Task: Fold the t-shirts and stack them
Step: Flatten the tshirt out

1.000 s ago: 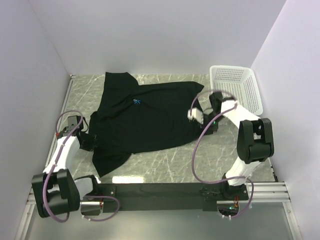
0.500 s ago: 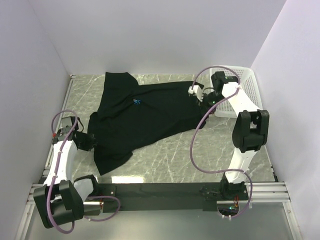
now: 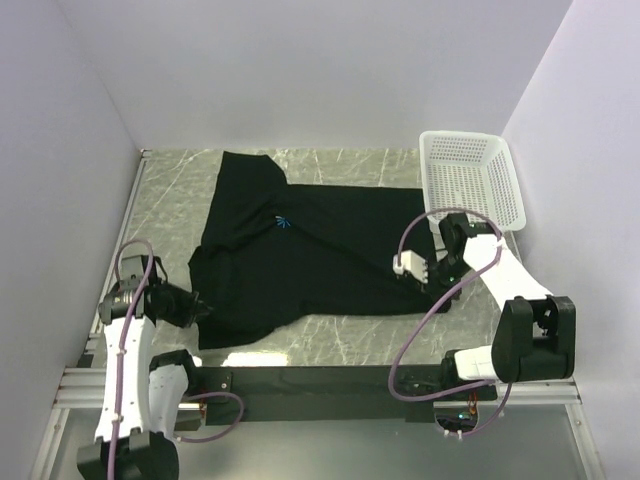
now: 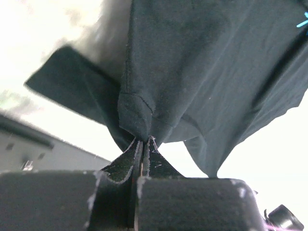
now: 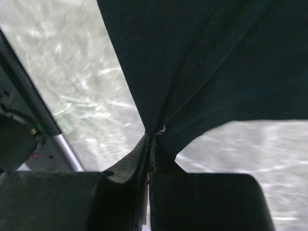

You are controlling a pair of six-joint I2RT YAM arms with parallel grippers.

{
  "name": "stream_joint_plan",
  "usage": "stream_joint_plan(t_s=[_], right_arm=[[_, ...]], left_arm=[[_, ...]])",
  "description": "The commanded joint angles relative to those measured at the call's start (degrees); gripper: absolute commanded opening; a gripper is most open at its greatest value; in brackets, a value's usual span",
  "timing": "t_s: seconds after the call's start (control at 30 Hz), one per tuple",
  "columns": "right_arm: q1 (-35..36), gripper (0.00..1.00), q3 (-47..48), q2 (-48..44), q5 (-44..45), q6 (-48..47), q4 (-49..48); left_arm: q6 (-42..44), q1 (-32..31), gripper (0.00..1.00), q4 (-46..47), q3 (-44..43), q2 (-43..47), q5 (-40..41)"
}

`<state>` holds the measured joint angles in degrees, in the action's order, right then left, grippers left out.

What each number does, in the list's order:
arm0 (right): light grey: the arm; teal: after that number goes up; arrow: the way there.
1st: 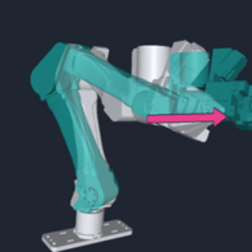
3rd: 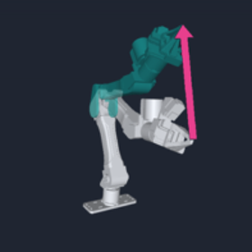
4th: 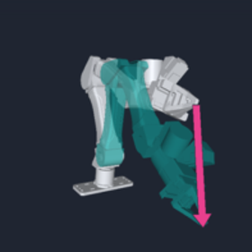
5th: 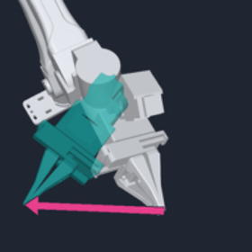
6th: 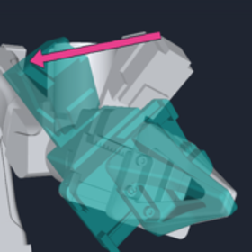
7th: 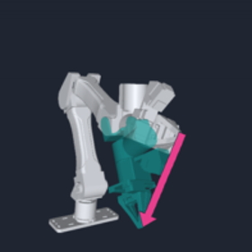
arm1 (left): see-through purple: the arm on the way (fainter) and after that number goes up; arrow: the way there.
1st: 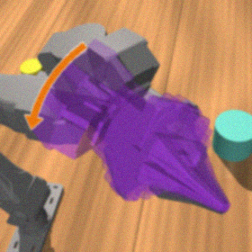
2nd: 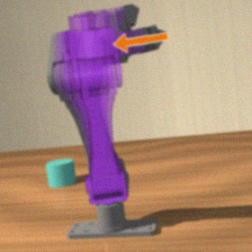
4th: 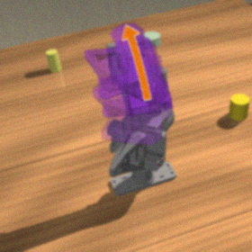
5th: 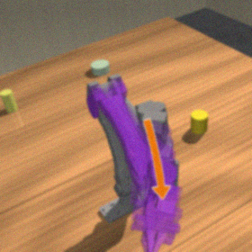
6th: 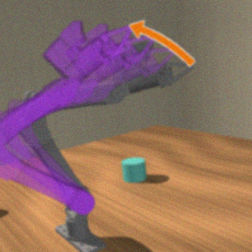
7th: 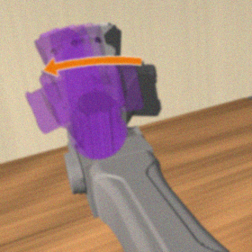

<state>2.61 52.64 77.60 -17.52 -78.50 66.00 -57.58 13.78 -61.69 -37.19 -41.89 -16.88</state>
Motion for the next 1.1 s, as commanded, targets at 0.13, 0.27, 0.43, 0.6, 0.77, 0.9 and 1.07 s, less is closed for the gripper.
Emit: stream_joint_plan(t_s=[0.13, 0.27, 0.43, 0.6, 0.77, 0.9, 1.07], right_arm=[[-4.5, 0.0, -2.9, -1.3, 5.9, 2.5, -6.1], [-6.2, 0.0, -2.4, 0.7, 7.1, 3.9, -9.3], [-7.4, 0.0, 2.1, 2.8, 3.0, 4.3, -8.4], [-7.6, 0.0, 5.0, 4.7, 2.7, 4.5, -8.2], [-8.0, 0.0, 7.5, 6.8, 1.9, 4.6, -8.6], [-7.4, 0.01, 10.1, 9.8, 0.8, 6.2, -8.3], [-6.2, 0.09, 9.8, 11.2, 0.8, 5.2, -7.6]], left_arm=[[0.2, -0.2, 0.0, -17.4, -9.3, 4.3, 2.7], [-2.7, -0.2, 0.0, -17.3, -11.8, 5.6, -4.8], [0.1, -0.2, 0.0, -17.2, -18.0, 1.2, -1.9], [0.8, -0.2, 0.0, -17.1, -15.3, -0.1, -5.4], [-0.6, -0.2, 0.0, -17.1, -11.1, 2.9, -13.4], [-1.2, -0.2, 0.0, -17.3, -11.3, 3.0, -17.5], [0.7, -0.2, 0.0, -17.2, -11.8, -0.3, -14.6]])
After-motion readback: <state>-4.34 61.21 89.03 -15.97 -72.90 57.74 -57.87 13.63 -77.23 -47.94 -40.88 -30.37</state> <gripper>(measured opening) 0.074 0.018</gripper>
